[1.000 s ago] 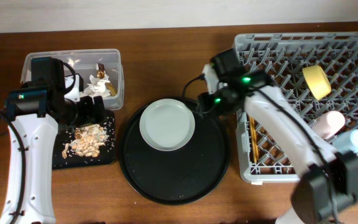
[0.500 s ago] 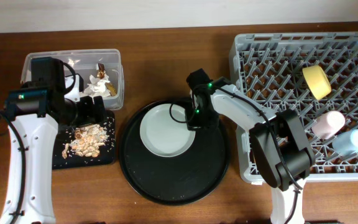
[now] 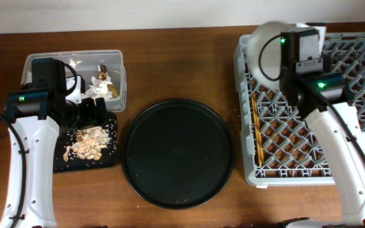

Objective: Sort waste into correct bins and load items into the dishwasher rack
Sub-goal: 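Stand the white plate upright in the rack with the right gripper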

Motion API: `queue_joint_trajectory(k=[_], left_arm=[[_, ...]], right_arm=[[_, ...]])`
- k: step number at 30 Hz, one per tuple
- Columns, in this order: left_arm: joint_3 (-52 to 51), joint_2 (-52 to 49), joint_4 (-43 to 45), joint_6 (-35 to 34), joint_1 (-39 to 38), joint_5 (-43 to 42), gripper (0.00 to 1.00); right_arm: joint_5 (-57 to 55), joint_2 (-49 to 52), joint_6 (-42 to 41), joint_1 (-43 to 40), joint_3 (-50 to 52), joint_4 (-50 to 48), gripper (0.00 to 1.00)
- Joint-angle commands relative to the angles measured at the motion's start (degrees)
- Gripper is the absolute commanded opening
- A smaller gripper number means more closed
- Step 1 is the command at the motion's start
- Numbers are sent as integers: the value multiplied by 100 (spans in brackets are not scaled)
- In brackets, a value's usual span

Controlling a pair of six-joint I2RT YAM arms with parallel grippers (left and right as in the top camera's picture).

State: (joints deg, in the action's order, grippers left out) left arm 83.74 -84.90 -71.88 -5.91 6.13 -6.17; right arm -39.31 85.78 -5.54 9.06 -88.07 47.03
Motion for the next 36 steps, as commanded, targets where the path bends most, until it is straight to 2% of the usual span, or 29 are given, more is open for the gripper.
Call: queue_joint_trajectory(k=[1,5,11,12,13,14,15,17,20,22,24,25,29,31,33,36], left_arm=[[42,63,24,-52,15,-44,95],[42,63,24,-52,15,-44,95],[42,63,42,-52,15,-44,95],[42,63,48,-52,15,-44,96],[42,63,46,-52,15,-44,95],[42,63,46,-52,15,-44,95],[42,63,46,-52,15,-44,96],[42,63,46,-52,15,-44,96],[42,63,44,-52,15,-44,96],[42,63,70,-52,15,-50,96],[42,61,223,-50,-85,-107,96],[42,61,249,-48,-186,-107,96],[39,59,50,229,-981,-63,99],[35,59,-337,229,-1115,20,99],[-39,96,-765,232,-1123,22,99],[-573,704,-439,229,-1123,24,99]], right_arm=[[-1818,232,131,-334,-48,-527,4],[-1832,1010,125,-688,-48,-656,4],[-717,1923,63,-684,-44,-481,4],[-562,1923,63,-684,-44,-439,9],[-520,1904,61,-684,-46,-400,28],[-522,1847,61,-684,-46,-302,37],[-516,1617,61,-684,-46,-131,41],[-295,1224,59,-684,-50,-42,44],[1147,256,61,-730,-50,254,54],[2774,-177,63,-887,-50,640,70],[4354,-214,87,-1075,-48,1484,83],[4564,-203,87,-1106,-48,1690,88],[4640,-210,90,-1106,-48,2791,98],[4638,-262,90,-1106,-24,3156,98],[4634,-601,111,-1106,160,3176,99],[4621,-1652,219,-1102,868,2577,98]])
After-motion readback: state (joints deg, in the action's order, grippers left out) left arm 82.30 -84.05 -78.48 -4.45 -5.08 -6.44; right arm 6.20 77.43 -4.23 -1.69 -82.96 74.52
